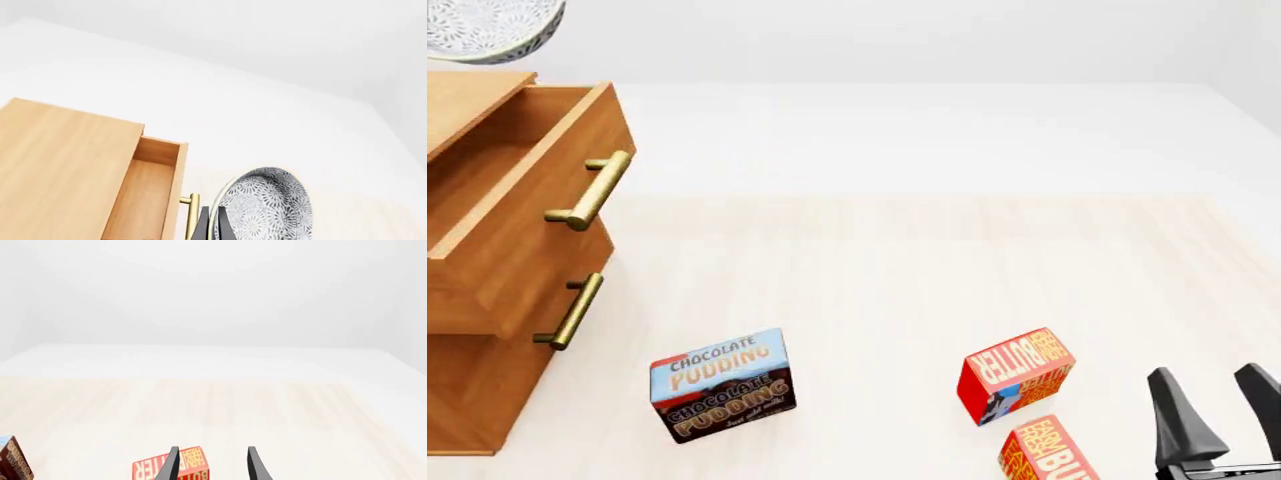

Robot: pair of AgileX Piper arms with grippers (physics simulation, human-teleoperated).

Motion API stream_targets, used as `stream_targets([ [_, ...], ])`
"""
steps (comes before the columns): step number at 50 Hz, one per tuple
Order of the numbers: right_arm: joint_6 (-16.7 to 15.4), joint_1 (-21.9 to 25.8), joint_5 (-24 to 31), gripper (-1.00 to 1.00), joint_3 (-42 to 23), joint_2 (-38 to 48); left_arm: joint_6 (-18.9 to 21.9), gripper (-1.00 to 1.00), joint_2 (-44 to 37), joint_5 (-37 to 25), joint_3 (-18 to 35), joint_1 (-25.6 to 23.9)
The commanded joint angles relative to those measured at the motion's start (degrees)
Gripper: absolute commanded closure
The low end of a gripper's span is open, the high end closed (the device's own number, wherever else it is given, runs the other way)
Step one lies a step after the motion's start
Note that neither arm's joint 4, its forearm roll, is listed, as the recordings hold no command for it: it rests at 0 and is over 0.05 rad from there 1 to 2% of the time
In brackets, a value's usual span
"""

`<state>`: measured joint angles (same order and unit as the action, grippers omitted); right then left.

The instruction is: Put the bowl in the top drawer of the cabinet.

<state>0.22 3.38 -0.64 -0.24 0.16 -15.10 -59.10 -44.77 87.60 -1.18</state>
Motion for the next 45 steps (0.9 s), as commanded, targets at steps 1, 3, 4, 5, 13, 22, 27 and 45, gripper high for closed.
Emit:
stream_targets([
  [1, 0.0, 0.3, 0.0, -1.0, 0.0, 0.0, -1.9, 1.0, 2.2, 2.0, -2.1, 3.6],
  [3, -0.1, 0.4, 0.0, -1.0, 0.0, 0.0, -2.7, 1.0, 2.7, 2.5, -2.8, 4.6],
  [4, -0.1, 0.4, 0.0, -1.0, 0.0, 0.0, -2.7, 1.0, 2.8, 2.9, -3.1, 5.2],
  [5, -0.1, 0.4, 0.0, -1.0, 0.0, 0.0, -2.9, 1.0, 3.4, 3.7, -3.9, 5.5],
  [13, 0.0, 0.5, -0.1, -1.0, 0.0, 0.0, -6.0, 1.0, 2.8, 8.7, -7.9, 11.8],
  [22, 0.0, 0.5, -0.1, -1.0, 0.0, 0.0, -10.5, 1.0, 4.2, 12.9, -12.3, 15.0],
  [27, 0.0, 0.6, -0.2, -1.0, 0.0, 0.0, -13.5, 1.0, 4.9, 14.9, -13.5, 16.6],
  [45, 0.0, 0.6, -0.1, -1.0, 0.0, 0.0, -26.6, 1.0, 4.7, 22.2, -21.4, 20.2],
])
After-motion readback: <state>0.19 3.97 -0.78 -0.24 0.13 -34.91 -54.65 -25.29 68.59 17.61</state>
